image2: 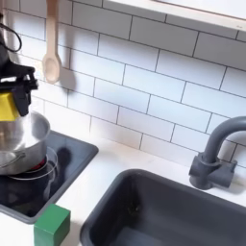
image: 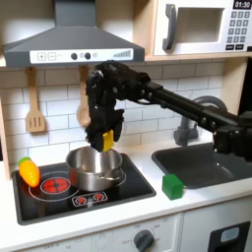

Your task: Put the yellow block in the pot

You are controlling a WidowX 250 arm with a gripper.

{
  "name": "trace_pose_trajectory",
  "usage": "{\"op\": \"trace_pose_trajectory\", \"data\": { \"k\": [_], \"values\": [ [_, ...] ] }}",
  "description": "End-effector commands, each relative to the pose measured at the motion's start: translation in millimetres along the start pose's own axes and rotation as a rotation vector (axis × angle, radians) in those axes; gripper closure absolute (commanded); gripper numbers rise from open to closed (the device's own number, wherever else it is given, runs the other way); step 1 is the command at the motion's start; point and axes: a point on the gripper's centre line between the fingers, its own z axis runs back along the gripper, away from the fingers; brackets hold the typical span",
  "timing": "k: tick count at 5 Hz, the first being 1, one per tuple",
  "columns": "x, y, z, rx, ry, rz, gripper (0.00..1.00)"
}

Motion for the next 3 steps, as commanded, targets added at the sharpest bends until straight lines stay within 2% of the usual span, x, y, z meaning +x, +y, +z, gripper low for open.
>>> {"op": "trace_pose_trajectory", "data": {
  "k": [1,3],
  "values": [
    [10,1.7,-17.7,0.019,0.026,0.000,1.00],
    [27,3.8,-38.7,0.048,0.051,0.003,1.00]
  ]
}}
